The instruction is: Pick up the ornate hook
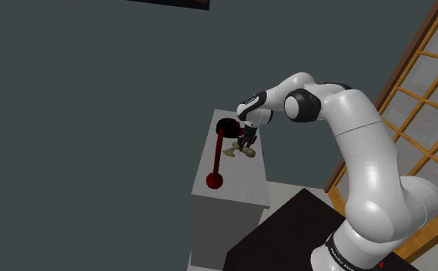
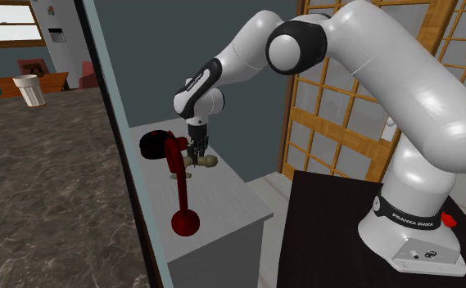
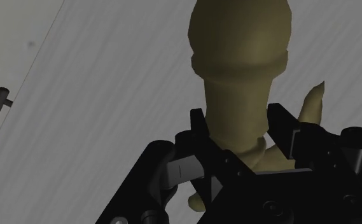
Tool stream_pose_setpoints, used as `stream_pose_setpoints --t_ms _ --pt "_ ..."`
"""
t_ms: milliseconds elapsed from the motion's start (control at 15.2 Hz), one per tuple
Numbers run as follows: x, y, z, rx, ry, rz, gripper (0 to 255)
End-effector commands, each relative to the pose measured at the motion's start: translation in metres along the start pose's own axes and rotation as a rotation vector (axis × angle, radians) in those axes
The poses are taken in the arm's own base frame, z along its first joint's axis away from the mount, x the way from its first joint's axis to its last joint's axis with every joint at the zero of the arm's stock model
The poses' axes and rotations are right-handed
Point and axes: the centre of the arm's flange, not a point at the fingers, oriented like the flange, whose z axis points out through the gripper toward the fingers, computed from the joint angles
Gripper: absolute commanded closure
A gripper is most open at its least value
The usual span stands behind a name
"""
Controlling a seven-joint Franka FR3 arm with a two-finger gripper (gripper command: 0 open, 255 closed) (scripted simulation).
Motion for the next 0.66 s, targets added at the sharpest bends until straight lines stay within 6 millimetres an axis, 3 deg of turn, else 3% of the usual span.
stream_pose_setpoints --t_ms 0,462,594 --pt "-0.001 -0.002 -0.01 0.0 0.0 0.0 255" --pt "-0.002 -0.007 -0.046 0.0 0.0 0.0 255" --pt "-0.002 -0.007 -0.047 0.0 0.0 0.0 255"
